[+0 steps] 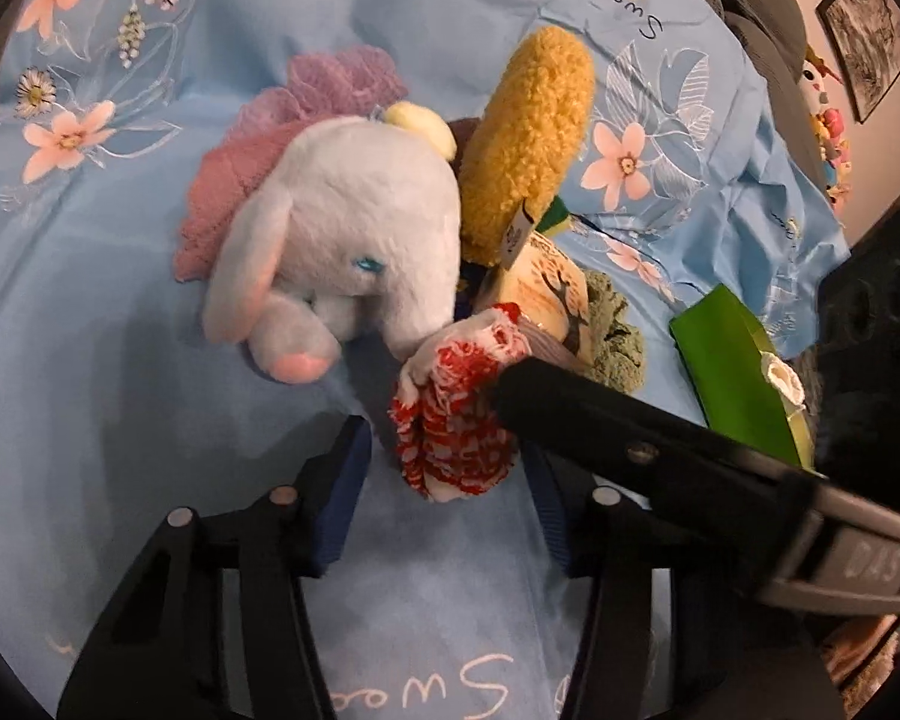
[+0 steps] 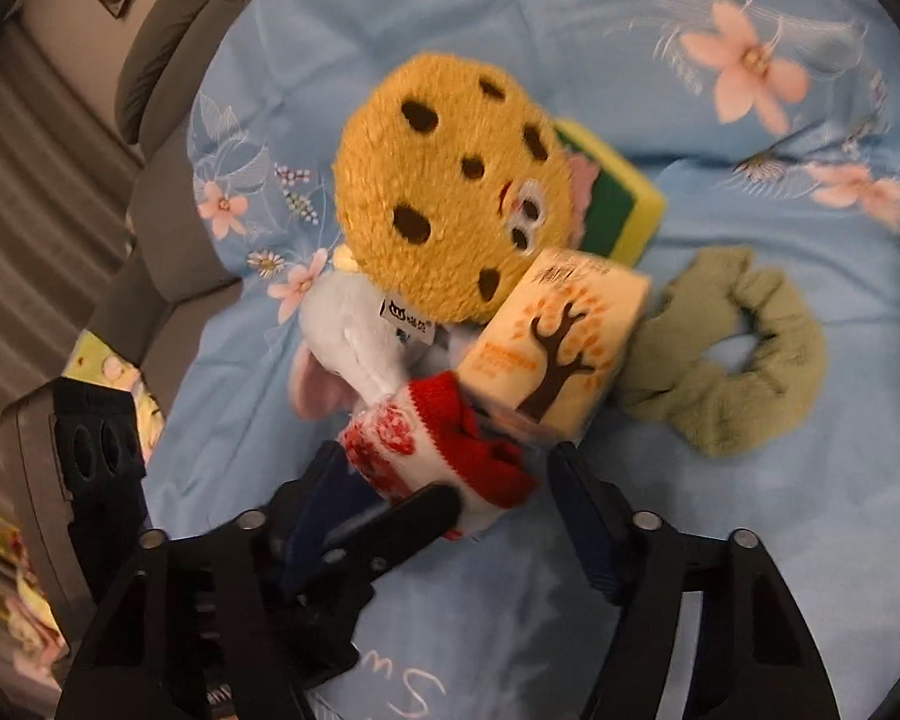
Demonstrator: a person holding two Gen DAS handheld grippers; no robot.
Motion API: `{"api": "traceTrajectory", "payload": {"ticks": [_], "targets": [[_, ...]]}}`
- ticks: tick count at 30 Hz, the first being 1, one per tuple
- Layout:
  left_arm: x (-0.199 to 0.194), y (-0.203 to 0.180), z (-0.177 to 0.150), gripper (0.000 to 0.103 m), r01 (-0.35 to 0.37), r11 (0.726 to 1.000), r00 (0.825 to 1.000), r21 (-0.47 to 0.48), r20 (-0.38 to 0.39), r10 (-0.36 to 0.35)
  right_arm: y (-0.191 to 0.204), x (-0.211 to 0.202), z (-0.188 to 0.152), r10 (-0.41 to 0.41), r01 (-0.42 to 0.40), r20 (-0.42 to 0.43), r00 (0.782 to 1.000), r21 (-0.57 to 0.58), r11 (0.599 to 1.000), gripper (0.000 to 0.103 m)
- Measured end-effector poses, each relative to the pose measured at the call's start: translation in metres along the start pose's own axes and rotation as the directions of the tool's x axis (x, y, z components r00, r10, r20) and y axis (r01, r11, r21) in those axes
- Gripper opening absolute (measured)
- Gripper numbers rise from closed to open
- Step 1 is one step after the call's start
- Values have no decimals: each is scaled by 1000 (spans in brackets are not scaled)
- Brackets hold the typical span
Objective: Organize soft objects
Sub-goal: 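Grasp the red-white patterned sock with the right gripper and lift it, then carry the sock into the green box and release it onto the towel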
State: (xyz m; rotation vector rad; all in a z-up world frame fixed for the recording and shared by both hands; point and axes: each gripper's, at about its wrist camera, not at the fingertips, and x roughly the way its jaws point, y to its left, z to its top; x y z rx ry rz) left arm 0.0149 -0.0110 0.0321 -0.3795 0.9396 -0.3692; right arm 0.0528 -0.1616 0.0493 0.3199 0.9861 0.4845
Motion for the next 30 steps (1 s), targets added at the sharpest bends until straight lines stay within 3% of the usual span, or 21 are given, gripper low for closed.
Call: {"api": "traceTrajectory", "payload": {"ticks": [3,9,13,16,24,30], "targets": [[2,0,0,38,32,999,999,9,2,-32,-2,14,2,52,-52,-21,998,24,998,66],[6,-7,1,31,45,997,999,64,-3,-45,-16,35,3,126,-120,-52,991,105,987,58],[-1,-16,0,29,42,995,999,91,4,-42,-9,27,0,117,-113,-39,992,93,989,54],[-14,-34,0,29,25,987,999,161,42,-32,-1,11,-2,105,-104,-11,994,89,991,51],[-44,-92,5,29,27,949,986,315,150,-78,10,-54,7,53,-66,147,988,88,994,50],[-46,-153,11,29,56,893,974,446,171,-146,-11,-118,10,-21,-18,292,956,132,991,49]]}}
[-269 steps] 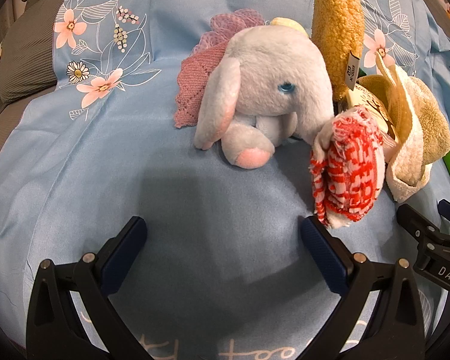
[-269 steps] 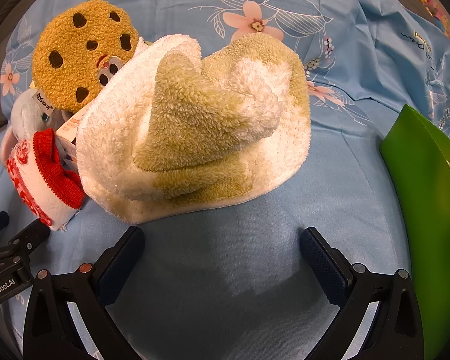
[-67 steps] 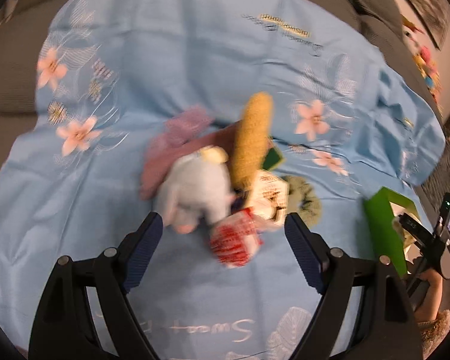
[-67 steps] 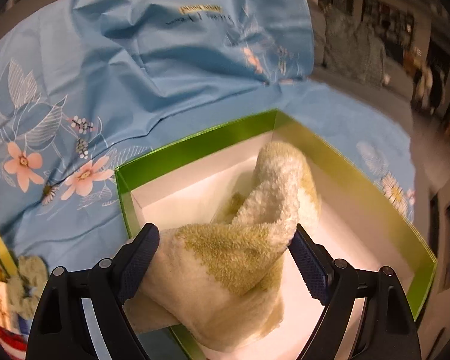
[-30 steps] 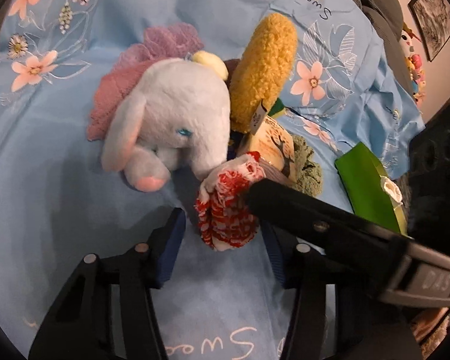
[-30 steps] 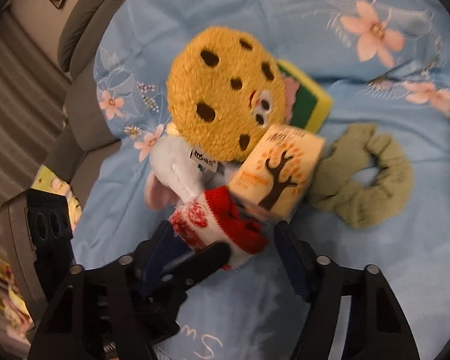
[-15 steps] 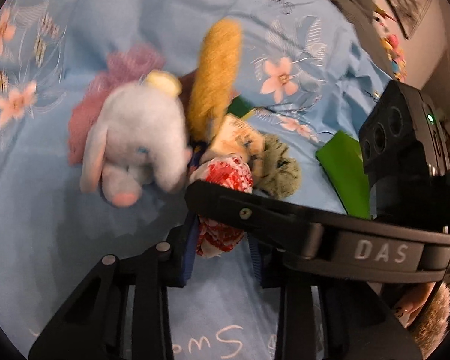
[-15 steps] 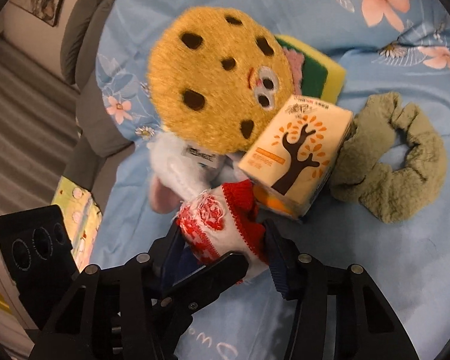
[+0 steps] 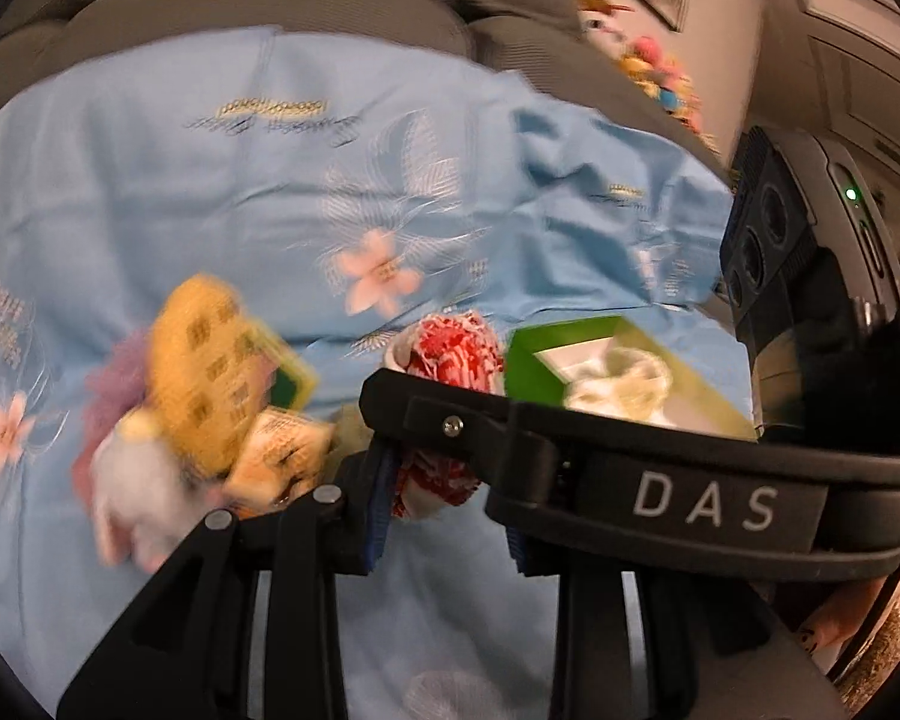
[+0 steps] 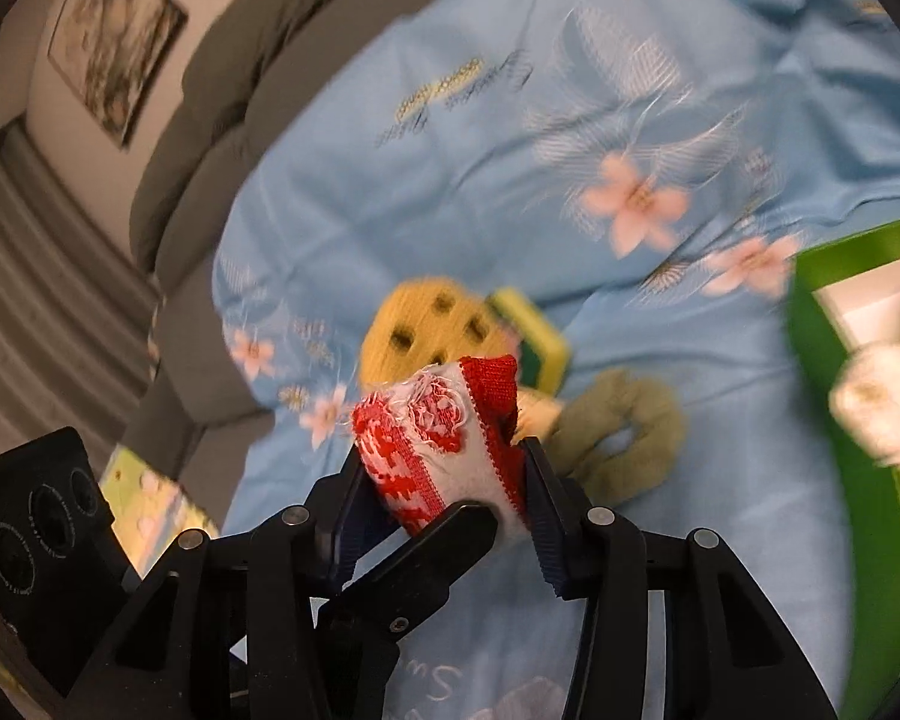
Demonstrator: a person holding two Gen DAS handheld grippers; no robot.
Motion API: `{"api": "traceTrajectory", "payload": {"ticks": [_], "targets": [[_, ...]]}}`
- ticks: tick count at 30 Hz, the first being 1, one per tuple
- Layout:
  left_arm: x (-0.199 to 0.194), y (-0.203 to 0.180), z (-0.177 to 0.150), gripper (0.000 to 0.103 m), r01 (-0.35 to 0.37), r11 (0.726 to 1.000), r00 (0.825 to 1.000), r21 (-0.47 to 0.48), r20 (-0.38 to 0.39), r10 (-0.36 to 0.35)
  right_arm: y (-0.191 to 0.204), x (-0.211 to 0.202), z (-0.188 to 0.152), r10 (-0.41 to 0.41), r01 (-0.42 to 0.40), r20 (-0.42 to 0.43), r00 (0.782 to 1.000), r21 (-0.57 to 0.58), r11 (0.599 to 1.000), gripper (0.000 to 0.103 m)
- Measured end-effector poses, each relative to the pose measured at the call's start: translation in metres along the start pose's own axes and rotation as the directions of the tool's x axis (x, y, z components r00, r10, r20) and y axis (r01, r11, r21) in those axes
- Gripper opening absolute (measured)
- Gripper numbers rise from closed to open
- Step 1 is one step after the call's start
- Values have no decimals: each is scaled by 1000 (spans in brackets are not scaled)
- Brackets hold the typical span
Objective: Organize soft objects
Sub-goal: 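Carry the sock into the green box and release it onto the towel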
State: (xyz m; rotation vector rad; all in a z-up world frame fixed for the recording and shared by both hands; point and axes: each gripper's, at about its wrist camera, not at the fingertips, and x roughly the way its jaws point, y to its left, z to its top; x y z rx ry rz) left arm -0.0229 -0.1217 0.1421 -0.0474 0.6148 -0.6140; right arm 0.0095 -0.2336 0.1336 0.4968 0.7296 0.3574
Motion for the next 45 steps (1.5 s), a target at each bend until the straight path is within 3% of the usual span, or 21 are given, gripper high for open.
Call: {"api": "traceTrajectory", "payload": {"ticks": [8,15,19,24,27,30,34,36,38,40,42,45], "targets": [[36,-72,32,29,167,978,986,127,-3,-168,-63,-86,17,-106,81,175,979,146,986,49],[76,-131,40,29,320,930,947,183,-73,-311,-116,-134,16,-242,169,244,939,284,944,49],[108,-151,38,29,402,902,912,154,-150,-381,-150,-144,14,-330,235,216,919,373,898,49],[149,-167,26,29,470,880,855,72,-284,-434,-187,-140,11,-418,327,116,901,453,830,49],[163,-170,18,29,474,880,837,33,-327,-439,-204,-136,7,-436,357,62,898,479,802,49],[170,-171,12,31,482,876,815,-8,-364,-451,-211,-132,4,-479,411,27,877,475,778,49],[172,-172,5,35,479,878,798,-22,-405,-446,-219,-129,1,-512,455,-14,859,481,750,49],[169,-168,5,48,470,882,800,-35,-405,-443,-221,-132,1,-537,475,-19,843,494,728,49],[161,-162,6,76,455,890,819,-32,-378,-432,-222,-133,1,-549,486,-22,835,496,719,51],[149,-155,9,85,446,895,841,-16,-335,-425,-218,-135,2,-557,491,-7,831,483,726,70],[133,-147,11,87,412,911,874,25,-292,-388,-211,-139,4,-565,489,30,824,466,737,82],[115,-134,11,87,321,944,926,78,-232,-296,-198,-142,6,-579,493,75,812,441,750,87]]}}
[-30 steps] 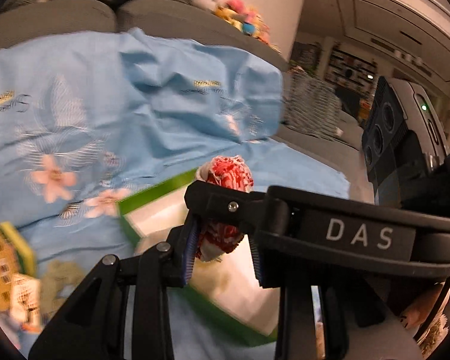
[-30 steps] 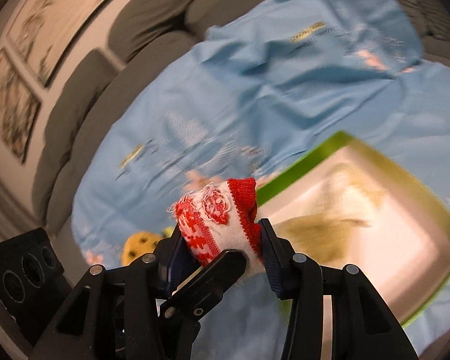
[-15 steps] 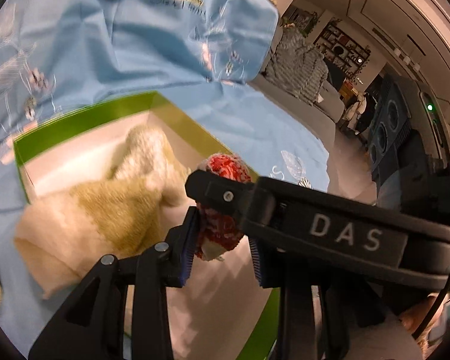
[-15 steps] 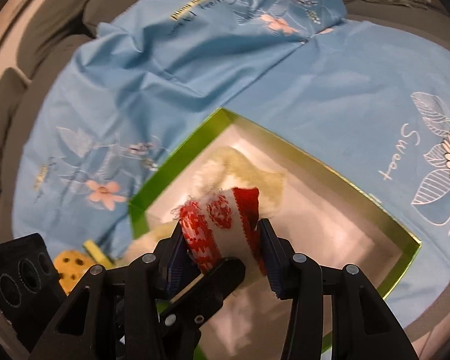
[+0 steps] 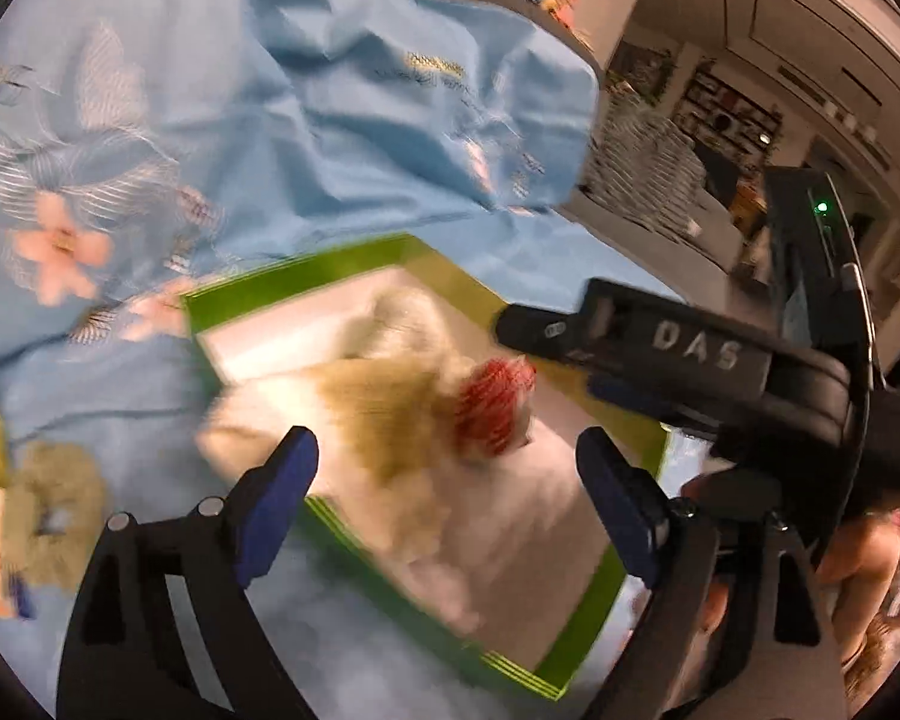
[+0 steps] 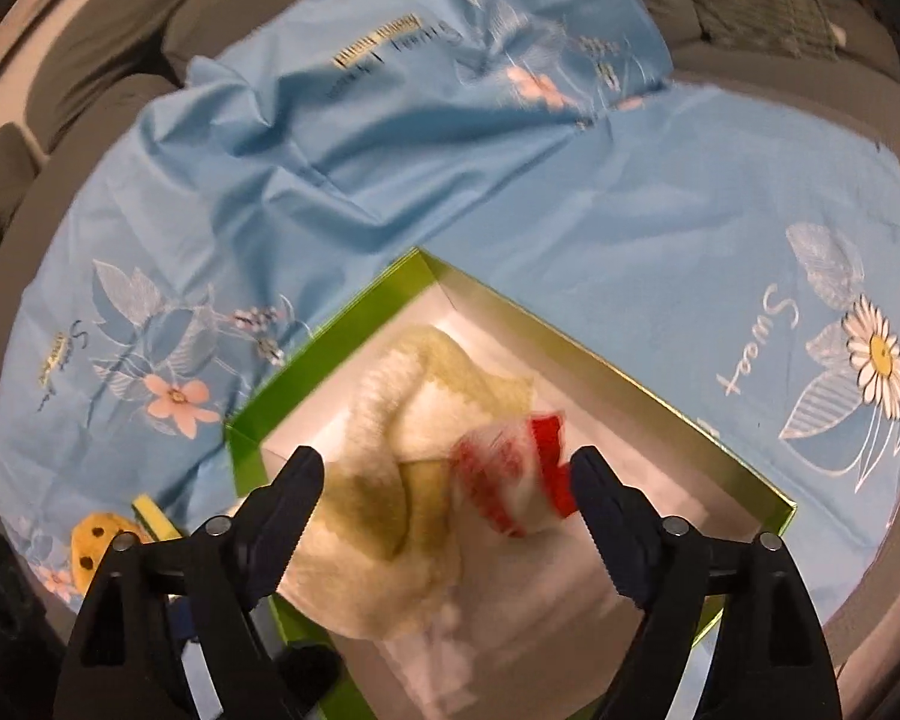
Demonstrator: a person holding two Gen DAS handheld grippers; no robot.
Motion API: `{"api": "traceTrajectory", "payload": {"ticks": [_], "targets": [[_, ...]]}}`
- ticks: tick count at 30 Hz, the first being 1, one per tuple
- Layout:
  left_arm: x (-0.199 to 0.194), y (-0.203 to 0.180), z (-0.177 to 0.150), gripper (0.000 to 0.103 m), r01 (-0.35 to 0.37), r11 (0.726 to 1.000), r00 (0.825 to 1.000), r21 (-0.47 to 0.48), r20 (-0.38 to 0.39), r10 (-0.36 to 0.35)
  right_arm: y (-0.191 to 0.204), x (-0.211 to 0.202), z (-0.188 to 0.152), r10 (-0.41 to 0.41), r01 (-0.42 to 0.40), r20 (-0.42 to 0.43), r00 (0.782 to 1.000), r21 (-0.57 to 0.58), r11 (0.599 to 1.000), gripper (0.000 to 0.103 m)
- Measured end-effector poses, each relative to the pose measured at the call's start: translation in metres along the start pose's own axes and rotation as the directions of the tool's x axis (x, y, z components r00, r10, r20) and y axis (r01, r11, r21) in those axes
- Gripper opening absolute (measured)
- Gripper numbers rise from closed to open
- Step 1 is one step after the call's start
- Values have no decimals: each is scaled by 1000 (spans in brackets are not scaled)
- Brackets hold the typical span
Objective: Organize soft objects
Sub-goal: 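Carry the sock into the green box and release it onto the towel, then move the right gripper to the white plush elephant and grasp it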
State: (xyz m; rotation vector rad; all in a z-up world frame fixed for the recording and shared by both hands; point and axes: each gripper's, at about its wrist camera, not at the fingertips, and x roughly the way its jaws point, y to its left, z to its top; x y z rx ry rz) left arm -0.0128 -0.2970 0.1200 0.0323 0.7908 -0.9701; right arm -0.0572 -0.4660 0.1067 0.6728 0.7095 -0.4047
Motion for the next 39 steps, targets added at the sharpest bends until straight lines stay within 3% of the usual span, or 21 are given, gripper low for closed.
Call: {"api": "traceTrajectory", "payload": {"ticks": [4,8,10,14,17,21,25,29,33,37,39], "targets": [[-33,16,-9,91,-74,997,995,-31,63,76,18,-11,-4,38,-35,47,998,-55,998,87],[-73,43,-23,102,-198,977,972,-73,113,206,36,-17,-8,81,-73,73,994,-109,991,89],[-91,59,-35,102,-284,954,948,-102,121,295,45,-21,-11,100,-87,87,991,-135,987,98],[-132,100,-66,102,-442,871,882,-214,74,466,68,-25,-20,142,-122,102,985,-184,975,98],[-157,126,-90,102,-512,813,841,-276,31,540,87,-24,-29,179,-157,83,980,-225,962,98],[-192,161,-124,102,-601,709,768,-369,-22,640,118,-18,-48,215,-191,46,976,-308,932,98],[-211,195,-152,102,-577,659,768,-483,-46,639,154,4,-77,253,-254,-52,966,-367,895,98],[-215,215,-162,101,-601,593,740,-536,-93,666,188,39,-115,250,-313,-203,947,-399,862,98],[-220,226,-165,101,-609,562,725,-560,-104,681,214,59,-142,260,-370,-304,917,-398,840,97],[-224,240,-170,101,-584,555,743,-593,-114,660,242,61,-162,285,-413,-345,895,-393,822,90],[-228,246,-170,101,-602,535,725,-593,-125,678,261,63,-174,299,-457,-392,870,-413,788,89]]}}
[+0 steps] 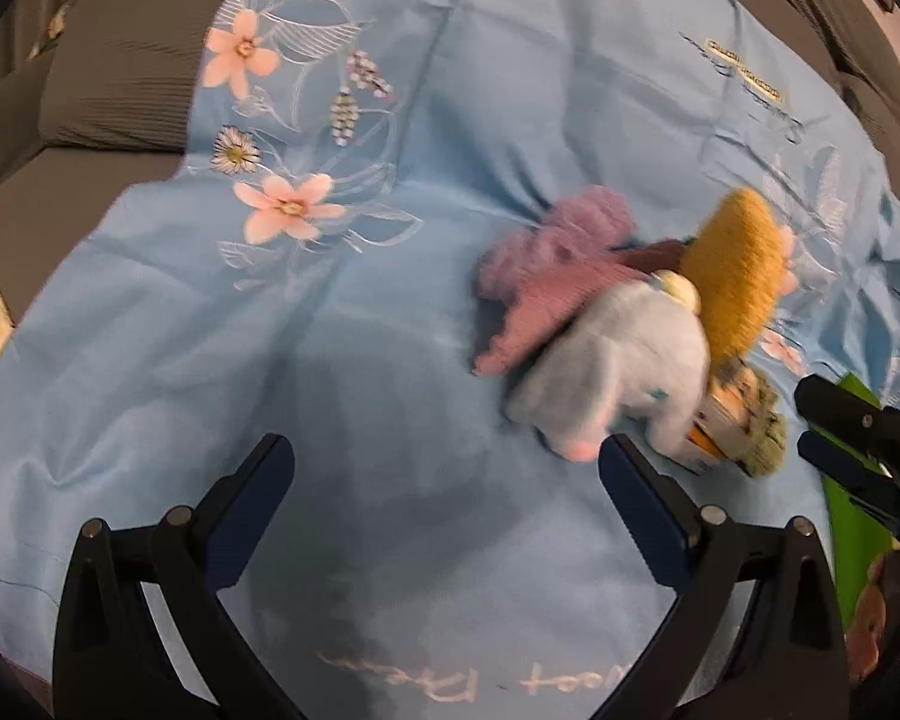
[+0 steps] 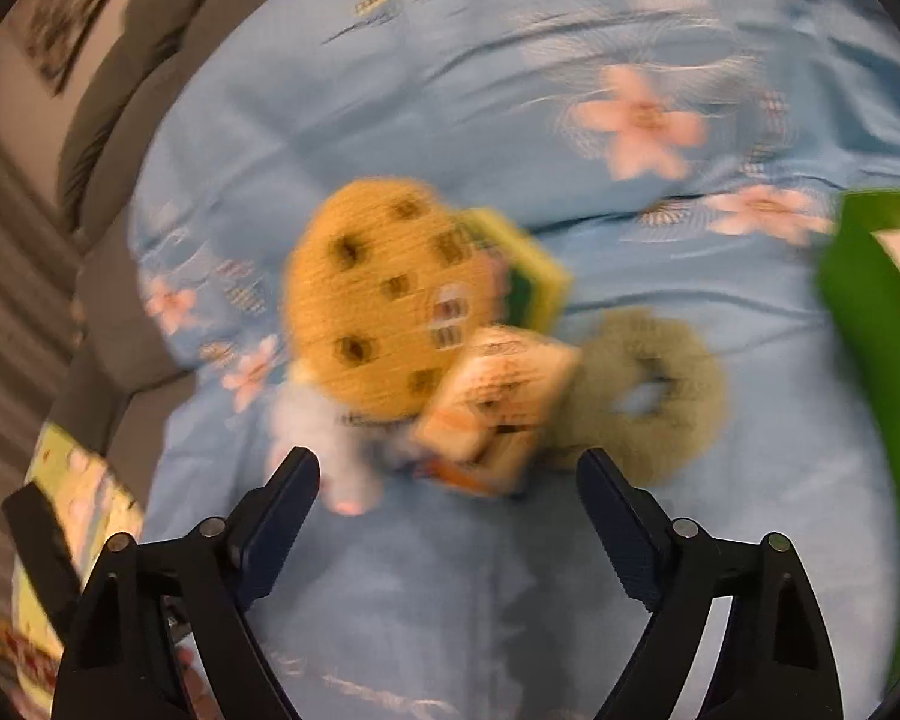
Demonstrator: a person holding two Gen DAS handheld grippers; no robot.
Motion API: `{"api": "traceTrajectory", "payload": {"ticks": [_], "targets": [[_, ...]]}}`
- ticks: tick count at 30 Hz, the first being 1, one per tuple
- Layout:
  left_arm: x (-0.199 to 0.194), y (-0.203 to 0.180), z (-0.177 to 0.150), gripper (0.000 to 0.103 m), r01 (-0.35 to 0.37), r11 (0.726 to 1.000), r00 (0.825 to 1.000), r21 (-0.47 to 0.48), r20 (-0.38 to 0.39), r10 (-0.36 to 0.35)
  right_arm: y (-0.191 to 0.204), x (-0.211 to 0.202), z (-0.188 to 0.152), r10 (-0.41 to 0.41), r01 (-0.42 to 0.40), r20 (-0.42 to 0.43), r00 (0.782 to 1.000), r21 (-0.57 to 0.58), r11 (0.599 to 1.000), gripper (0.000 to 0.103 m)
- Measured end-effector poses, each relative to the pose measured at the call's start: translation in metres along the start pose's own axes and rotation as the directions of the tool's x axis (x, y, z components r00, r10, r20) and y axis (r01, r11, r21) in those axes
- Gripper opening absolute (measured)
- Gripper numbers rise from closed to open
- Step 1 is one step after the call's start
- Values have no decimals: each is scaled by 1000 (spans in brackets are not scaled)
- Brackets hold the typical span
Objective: Organize soft objects
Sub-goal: 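Move the right gripper to the white plush elephant and grasp it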
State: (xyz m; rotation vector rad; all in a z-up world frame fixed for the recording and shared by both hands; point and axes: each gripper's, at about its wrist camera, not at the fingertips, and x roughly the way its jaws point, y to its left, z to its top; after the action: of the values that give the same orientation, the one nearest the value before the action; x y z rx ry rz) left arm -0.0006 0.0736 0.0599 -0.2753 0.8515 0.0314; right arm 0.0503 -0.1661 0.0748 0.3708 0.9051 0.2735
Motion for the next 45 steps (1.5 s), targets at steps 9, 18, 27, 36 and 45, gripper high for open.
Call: {"api": "traceTrajectory", "payload": {"ticks": [9,18,27,36,45], "targets": [[2,46,9,101,-13,982,1000,-189,-27,8,74,77,18,-85,75,-96,992,-107,991,88],[-3,56,13,101,30,970,999,-243,-30,-39,59,96,15,-24,20,-100,995,-39,999,61],[-5,60,14,101,28,963,999,-267,-31,-38,58,-10,-22,109,-117,-76,991,-117,986,60],[-4,47,9,101,27,977,999,-213,-29,-34,43,-32,-45,-349,309,-63,935,-334,890,61],[-4,49,10,101,15,979,999,-202,-26,-21,70,-11,-59,-246,212,-24,969,-425,880,80]]}}
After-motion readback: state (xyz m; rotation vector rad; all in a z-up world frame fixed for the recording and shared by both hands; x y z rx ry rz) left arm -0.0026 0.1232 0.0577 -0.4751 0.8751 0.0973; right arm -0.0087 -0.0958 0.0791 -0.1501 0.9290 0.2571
